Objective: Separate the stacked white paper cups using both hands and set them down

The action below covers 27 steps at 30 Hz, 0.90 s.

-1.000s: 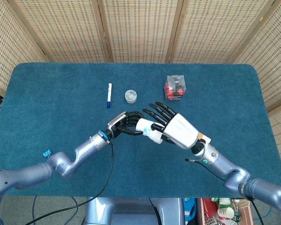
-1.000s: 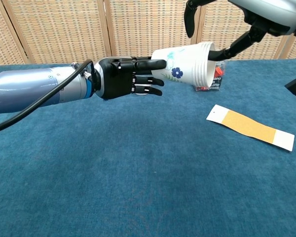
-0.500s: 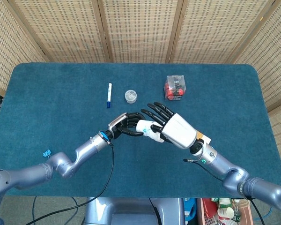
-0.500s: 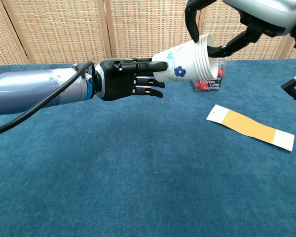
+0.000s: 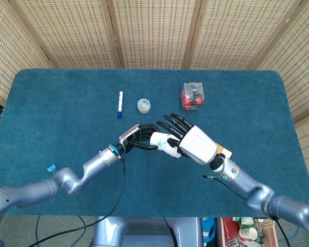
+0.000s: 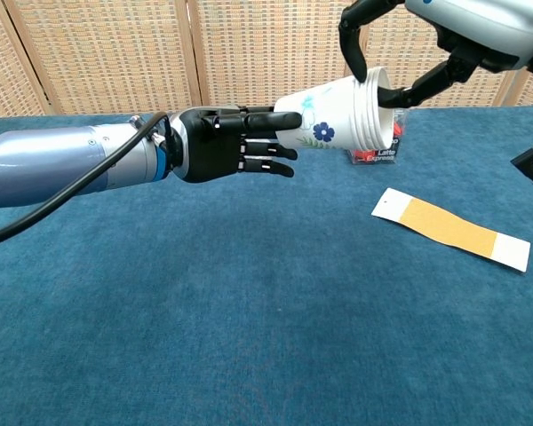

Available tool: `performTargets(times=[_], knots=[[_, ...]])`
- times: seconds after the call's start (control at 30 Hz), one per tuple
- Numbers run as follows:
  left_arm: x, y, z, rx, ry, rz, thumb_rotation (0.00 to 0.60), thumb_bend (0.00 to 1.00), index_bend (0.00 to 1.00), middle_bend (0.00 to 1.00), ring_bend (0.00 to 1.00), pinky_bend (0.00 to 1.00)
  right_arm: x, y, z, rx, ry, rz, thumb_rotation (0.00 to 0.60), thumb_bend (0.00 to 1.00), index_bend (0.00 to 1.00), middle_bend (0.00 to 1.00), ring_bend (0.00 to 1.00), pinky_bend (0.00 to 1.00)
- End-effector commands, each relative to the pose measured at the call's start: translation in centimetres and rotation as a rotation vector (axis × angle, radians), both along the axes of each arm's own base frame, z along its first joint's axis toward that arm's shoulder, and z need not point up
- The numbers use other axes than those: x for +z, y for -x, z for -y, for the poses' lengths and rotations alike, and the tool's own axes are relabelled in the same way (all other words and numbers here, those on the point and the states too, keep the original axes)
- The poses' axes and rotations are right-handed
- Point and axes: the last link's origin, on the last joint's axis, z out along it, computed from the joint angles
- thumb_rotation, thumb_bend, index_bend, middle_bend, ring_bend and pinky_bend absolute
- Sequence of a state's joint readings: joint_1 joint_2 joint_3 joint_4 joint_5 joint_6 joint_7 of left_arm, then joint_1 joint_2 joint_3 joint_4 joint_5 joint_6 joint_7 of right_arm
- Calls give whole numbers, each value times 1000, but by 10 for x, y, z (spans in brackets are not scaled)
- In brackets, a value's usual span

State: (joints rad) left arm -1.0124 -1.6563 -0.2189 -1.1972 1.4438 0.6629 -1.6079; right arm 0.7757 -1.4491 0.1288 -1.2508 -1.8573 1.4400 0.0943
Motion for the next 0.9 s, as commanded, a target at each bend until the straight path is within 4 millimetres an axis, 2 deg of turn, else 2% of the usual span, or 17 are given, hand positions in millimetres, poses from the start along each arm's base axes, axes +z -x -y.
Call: performTargets(times=[0.03, 0.23, 0.47, 0.7, 0.8, 0.9], knots=[[0, 1, -1, 1, -3, -3, 600, 163, 499, 486, 487, 452, 1, 2, 0, 0, 6, 0, 600, 497, 718, 216, 81, 193], [7, 14, -9, 25, -31, -30, 600, 178, 500, 487, 487, 452, 11, 14, -2, -2, 31, -3, 600, 497, 721, 219, 84, 194], [41, 55, -29, 64, -116, -101, 600, 181, 499, 487, 487, 452, 30, 49, -11, -26, 65, -54, 600, 497, 721, 225, 89, 193], [103, 106, -45, -35, -246, -321, 600, 186, 499, 486, 487, 452, 48, 79, -11, -59, 107, -163, 600, 496, 721, 226, 89, 193], [140, 128, -54, -114, -357, -489, 600, 189, 499, 486, 487, 452, 55, 88, -7, -65, 121, -236, 600, 497, 721, 226, 89, 193], [173, 148, -62, -233, -502, -735, 600, 200, 500, 487, 487, 452, 57, 95, -2, -60, 133, -343, 600, 497, 721, 227, 89, 194]])
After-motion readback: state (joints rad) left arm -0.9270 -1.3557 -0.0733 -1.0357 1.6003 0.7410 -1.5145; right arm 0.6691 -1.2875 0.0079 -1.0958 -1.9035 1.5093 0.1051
